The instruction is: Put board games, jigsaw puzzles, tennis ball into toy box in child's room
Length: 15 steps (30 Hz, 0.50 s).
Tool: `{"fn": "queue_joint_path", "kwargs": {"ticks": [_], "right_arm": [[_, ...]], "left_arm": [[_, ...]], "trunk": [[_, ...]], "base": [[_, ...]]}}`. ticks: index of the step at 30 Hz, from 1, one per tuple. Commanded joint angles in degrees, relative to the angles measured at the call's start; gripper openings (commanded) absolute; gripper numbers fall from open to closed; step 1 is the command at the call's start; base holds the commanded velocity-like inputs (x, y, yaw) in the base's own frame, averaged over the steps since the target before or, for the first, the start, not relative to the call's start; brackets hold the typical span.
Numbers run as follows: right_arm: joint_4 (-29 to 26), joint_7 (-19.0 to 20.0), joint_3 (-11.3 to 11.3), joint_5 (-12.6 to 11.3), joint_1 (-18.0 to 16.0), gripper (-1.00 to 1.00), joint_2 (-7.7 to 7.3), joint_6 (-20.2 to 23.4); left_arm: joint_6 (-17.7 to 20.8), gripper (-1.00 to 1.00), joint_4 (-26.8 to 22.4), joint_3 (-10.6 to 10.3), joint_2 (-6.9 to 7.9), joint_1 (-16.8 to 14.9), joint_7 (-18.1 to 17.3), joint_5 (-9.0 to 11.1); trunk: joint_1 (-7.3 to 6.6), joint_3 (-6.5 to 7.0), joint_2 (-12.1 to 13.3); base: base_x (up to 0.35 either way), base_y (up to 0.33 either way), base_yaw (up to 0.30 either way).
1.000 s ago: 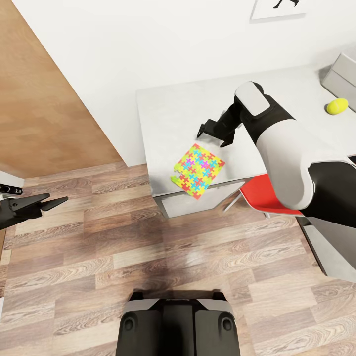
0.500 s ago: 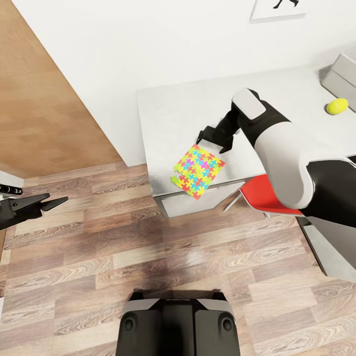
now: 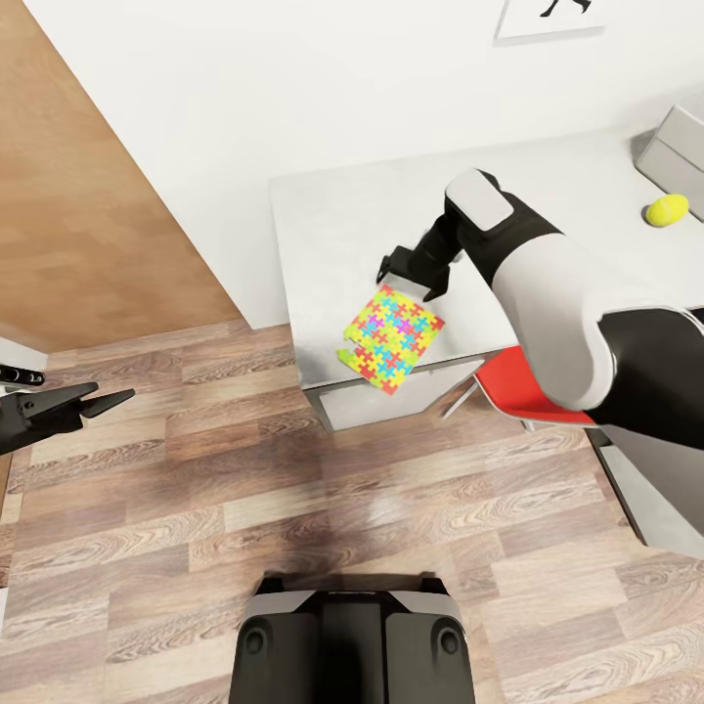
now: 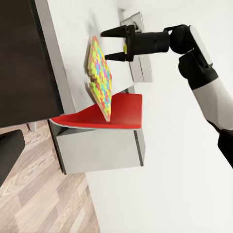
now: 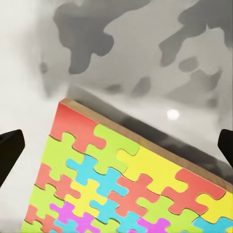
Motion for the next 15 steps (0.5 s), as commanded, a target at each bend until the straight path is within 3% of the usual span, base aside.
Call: {"fn": "queue_joint_path", "kwargs": {"ticks": [1, 15], "right_arm": [[0.0, -0.6, 0.1, -0.6, -0.2, 1.0, 0.06, 0.1], [0.3, -0.6, 0.0, -0.6, -0.5, 1.0, 0.17, 0.1]], "left_arm": [[0.6, 1.0, 0.0, 0.0, 0.02, 0.0, -0.2, 0.0], [0.6, 1.0, 0.0, 0.0, 0.02, 0.0, -0.3, 0.1]], "trunk": [[0.03, -0.07, -0.1], [0.03, -0.07, -0.1]], "base": [[0.0, 0.0, 0.0], [-0.027, 0.0, 0.0]]}}
